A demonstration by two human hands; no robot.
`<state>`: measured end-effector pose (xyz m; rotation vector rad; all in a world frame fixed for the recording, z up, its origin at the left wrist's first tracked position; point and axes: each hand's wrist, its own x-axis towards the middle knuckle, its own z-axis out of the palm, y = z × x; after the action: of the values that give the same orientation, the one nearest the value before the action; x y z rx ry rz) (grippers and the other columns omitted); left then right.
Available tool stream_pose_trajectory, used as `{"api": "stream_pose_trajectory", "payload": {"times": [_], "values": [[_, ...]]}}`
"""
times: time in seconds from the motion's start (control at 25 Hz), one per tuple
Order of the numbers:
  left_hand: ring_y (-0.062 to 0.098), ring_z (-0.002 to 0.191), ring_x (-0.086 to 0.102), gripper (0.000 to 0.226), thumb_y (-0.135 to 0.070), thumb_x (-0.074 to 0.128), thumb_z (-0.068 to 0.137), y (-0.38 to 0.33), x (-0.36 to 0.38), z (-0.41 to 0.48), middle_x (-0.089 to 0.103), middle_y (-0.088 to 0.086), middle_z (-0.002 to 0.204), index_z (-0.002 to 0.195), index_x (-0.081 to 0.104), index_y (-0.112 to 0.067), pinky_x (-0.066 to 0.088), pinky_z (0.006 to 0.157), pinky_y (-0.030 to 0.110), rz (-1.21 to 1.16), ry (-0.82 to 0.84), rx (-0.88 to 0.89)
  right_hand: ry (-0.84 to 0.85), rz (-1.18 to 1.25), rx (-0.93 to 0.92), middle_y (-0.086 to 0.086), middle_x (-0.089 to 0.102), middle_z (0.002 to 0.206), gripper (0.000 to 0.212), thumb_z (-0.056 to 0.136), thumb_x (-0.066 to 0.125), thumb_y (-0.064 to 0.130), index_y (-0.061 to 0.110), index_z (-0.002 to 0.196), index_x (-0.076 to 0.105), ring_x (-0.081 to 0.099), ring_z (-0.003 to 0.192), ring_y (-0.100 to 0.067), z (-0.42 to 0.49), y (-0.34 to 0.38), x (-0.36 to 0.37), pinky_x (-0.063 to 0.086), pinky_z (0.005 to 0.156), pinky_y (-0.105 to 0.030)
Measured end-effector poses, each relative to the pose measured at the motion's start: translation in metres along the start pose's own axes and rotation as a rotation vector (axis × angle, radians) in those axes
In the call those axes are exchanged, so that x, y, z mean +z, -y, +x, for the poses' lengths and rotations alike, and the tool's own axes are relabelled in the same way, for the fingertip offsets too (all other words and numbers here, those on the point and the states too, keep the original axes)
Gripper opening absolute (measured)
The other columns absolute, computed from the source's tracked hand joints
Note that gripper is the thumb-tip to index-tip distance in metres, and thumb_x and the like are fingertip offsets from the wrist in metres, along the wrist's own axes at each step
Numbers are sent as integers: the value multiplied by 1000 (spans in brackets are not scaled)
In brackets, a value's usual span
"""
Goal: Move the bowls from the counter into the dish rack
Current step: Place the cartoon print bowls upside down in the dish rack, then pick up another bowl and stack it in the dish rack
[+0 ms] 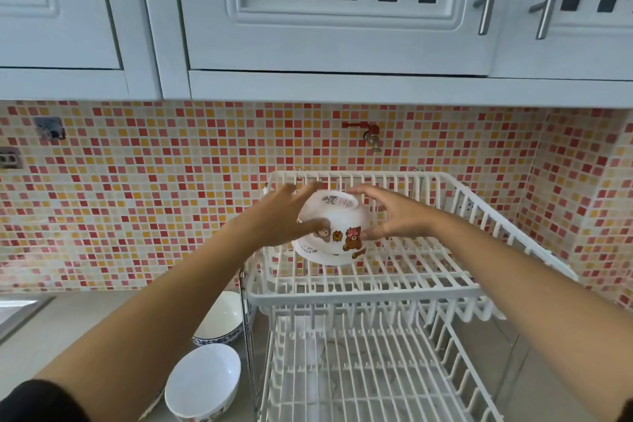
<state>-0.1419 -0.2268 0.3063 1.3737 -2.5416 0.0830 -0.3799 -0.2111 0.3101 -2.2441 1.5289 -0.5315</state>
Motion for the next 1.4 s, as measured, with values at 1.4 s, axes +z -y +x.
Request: {"api": "stream_pose_trajectory", "payload": {"times": [1.4], "values": [[41, 122, 49, 38, -15, 27, 99, 169, 246, -212, 46, 25, 134, 130, 44, -1, 43, 97, 44, -503, 408, -878, 73, 171, 719, -21, 46, 139, 59, 94, 44, 37, -4, 136, 37, 48, 126, -34, 83, 72, 411, 41, 99, -35]]}}
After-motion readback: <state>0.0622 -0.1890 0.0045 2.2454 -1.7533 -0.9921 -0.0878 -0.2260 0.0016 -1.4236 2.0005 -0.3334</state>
